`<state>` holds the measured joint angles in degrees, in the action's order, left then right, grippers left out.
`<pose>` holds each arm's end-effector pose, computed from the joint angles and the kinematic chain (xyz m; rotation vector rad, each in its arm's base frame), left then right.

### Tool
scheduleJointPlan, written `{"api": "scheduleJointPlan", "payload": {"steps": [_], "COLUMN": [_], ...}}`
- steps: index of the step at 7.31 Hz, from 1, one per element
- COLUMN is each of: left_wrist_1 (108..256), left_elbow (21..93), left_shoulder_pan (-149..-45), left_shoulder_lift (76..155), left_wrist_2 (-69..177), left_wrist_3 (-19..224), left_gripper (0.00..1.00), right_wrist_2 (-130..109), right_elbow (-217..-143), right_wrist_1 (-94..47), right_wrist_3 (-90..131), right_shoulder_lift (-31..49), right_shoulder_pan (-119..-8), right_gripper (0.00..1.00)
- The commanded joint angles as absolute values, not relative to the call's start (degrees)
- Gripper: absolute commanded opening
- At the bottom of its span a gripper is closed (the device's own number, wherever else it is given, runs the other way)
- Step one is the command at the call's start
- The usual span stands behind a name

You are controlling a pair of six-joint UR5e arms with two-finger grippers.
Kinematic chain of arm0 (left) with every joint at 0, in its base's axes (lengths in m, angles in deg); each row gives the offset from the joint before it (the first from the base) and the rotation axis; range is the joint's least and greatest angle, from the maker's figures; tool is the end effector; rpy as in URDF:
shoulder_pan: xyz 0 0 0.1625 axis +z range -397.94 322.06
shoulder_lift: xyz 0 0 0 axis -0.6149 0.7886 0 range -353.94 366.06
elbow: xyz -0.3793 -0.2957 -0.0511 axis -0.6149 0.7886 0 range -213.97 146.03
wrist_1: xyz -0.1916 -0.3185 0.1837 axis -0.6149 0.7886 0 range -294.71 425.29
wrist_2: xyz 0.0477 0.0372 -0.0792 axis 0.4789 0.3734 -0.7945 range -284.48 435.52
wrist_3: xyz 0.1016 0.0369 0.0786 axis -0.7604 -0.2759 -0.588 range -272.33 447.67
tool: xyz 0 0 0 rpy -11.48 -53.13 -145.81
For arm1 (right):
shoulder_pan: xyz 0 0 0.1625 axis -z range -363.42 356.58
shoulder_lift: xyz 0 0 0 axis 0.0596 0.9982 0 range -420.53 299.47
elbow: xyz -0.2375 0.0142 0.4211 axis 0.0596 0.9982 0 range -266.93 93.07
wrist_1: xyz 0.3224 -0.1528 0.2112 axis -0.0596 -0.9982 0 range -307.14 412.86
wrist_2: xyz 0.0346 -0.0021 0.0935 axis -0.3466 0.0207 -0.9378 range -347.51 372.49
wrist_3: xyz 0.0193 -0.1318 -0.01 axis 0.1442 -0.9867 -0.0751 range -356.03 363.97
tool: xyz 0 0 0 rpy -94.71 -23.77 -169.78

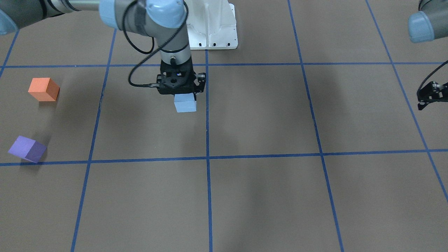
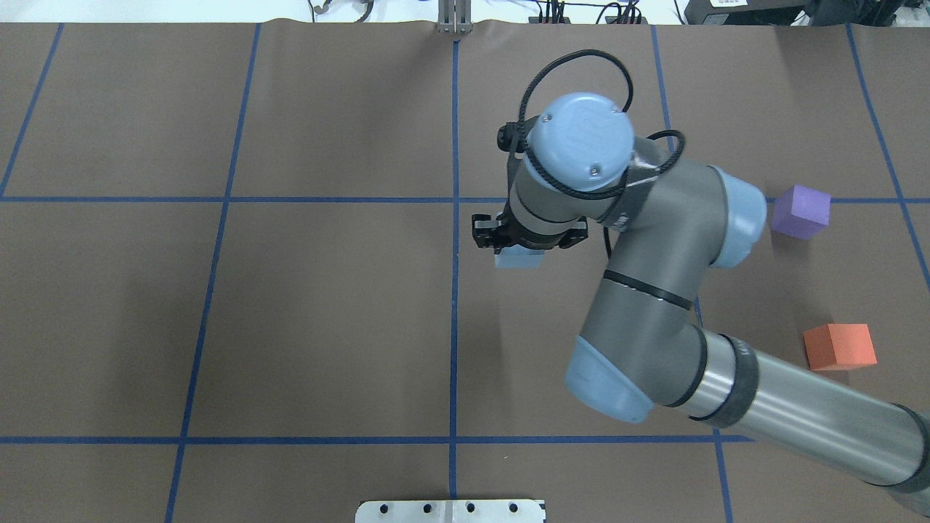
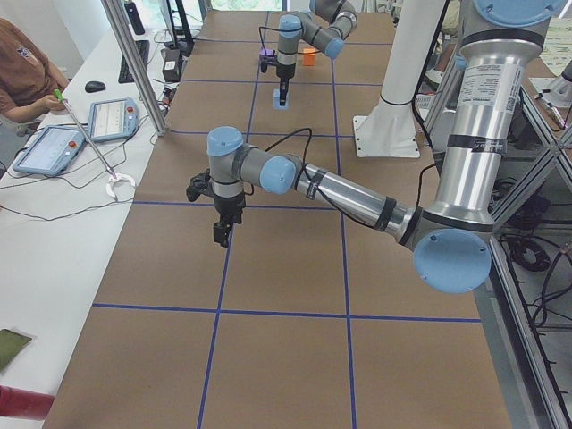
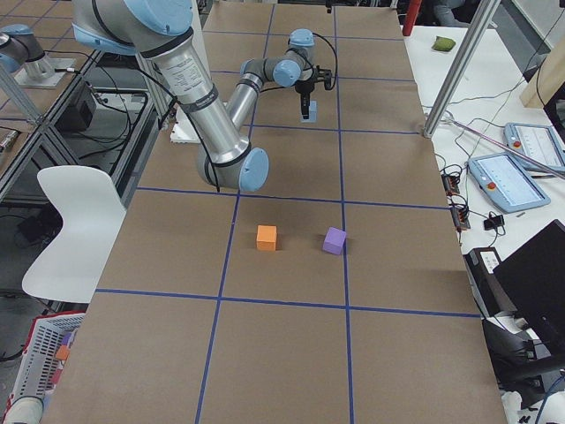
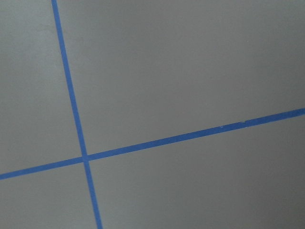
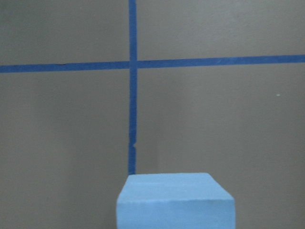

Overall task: Place blue block between orange and purple blocks
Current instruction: 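Carry the light blue cube with the right gripper toward the purple cube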

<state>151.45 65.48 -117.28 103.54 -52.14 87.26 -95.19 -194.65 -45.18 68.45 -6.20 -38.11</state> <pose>0.0528 -0.5594 0.6082 0.1611 0.6733 0.2606 -0.5037 -0.4615 0.2588 0.1409 -0.8253 0.0286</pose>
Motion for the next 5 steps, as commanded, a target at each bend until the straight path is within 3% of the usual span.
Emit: {"api": "scheduleJointPlan", "payload": {"steps": [1,3,5], "left_wrist_1": [151.69,154.22,155.47], "left_elbow": [58.44,55.87,54.89], "left_shoulder_pan": [-124.15,-125.05,-125.04], "left_shoulder_lift": [103.53,102.84,101.69], "left_wrist_2": [-55.61,-54.91,-54.82], "left_wrist_3": [77.84,77.74,77.48], "left_gripper": [1.00,1.00,1.00], "right_wrist_2": [-100.69,-105.96,-111.75], "right_elbow": [-202.30,-203.56,-197.36], "right_wrist_1": [-43.92,-39.03,-28.32], "right_wrist_3": [57.11,45.68,35.56], "right_shoulder_lift": [5.59,16.31,24.78], "right_shoulder_pan": [-46.53,-55.40,-63.76], "right_gripper": [0.00,0.00,0.00]}}
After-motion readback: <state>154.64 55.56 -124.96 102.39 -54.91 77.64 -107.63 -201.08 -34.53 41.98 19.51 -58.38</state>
